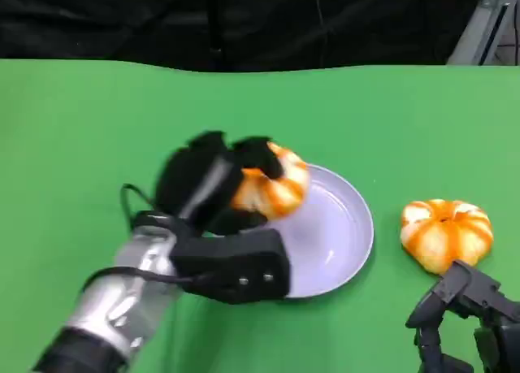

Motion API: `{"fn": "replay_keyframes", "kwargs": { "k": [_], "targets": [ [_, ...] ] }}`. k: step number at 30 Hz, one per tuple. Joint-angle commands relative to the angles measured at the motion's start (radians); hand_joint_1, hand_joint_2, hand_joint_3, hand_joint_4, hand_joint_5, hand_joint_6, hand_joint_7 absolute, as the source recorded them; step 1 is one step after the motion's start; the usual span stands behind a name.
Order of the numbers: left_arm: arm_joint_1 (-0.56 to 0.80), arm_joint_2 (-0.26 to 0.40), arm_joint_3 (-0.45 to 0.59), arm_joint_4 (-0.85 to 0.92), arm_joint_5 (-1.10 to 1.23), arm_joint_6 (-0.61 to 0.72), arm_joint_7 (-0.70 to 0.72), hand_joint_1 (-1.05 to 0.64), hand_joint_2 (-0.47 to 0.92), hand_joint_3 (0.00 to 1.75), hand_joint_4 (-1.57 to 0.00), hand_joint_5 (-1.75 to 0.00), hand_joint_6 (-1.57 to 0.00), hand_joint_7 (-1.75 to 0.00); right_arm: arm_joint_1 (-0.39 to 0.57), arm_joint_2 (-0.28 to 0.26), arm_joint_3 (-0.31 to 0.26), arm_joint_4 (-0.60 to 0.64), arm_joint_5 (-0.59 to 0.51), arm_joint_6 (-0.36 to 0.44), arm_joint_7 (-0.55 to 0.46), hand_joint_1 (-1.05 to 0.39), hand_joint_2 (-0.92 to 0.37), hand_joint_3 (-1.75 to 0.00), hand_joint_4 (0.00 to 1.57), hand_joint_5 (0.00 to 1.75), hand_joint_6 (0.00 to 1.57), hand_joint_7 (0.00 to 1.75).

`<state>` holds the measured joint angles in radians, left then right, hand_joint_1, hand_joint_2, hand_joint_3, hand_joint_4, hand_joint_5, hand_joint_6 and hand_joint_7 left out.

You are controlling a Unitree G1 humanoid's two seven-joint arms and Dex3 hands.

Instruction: Grasp the bread from the table and place it into the plate.

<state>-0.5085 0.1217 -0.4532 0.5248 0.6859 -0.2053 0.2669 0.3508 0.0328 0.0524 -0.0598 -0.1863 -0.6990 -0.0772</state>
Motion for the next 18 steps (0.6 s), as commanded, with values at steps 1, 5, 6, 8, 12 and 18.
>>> {"fn": "replay_keyframes", "kwargs": {
  "k": [1, 5, 6, 8, 12, 18],
  "targets": [
    [-0.045, -0.016, -0.013, 0.060, -0.005, -0.022, -0.009, -0.10, 0.92, 0.07, -0.54, -1.73, -0.75, -1.09, 0.008, -0.004, -0.004, -0.013, 0.000, 0.005, -0.008, -0.12, -0.49, -1.26, 0.83, 1.75, 0.75, 1.51],
    [-0.065, -0.049, -0.052, 0.152, 0.017, -0.023, -0.007, -0.07, 0.92, 0.07, -0.52, -1.74, -0.62, -1.45, 0.010, 0.001, -0.001, -0.012, 0.002, 0.003, -0.011, -0.12, -0.49, -1.25, 0.84, 1.75, 0.76, 1.51],
    [-0.068, -0.056, -0.060, 0.172, 0.019, -0.022, -0.007, -0.07, 0.92, 0.07, -0.52, -1.74, -0.59, -1.50, 0.013, 0.003, 0.000, -0.017, -0.003, 0.010, -0.013, -0.12, -0.49, -1.25, 0.84, 1.75, 0.76, 1.51],
    [-0.074, -0.061, -0.068, 0.194, 0.017, -0.022, -0.010, -0.08, 0.92, 0.11, -0.50, -1.75, -0.52, -1.60, 0.019, 0.003, 0.000, -0.029, -0.013, 0.022, -0.015, -0.13, -0.50, -1.24, 0.84, 1.75, 0.76, 1.51],
    [-0.082, -0.063, -0.072, 0.212, 0.015, -0.026, -0.005, -0.09, 0.92, 0.12, -0.49, -1.75, -0.50, -1.62, 0.021, 0.003, 0.001, -0.037, -0.017, 0.031, -0.017, -0.13, -0.50, -1.23, 0.84, 1.75, 0.76, 1.51],
    [-0.102, -0.073, -0.081, 0.279, 0.025, -0.044, 0.024, -0.08, 0.92, 0.15, -0.49, -1.75, -0.53, -1.55, 0.029, 0.003, 0.004, -0.048, -0.031, 0.034, -0.024, -0.12, -0.51, -1.22, 0.83, 1.75, 0.75, 1.51]
  ]
}}
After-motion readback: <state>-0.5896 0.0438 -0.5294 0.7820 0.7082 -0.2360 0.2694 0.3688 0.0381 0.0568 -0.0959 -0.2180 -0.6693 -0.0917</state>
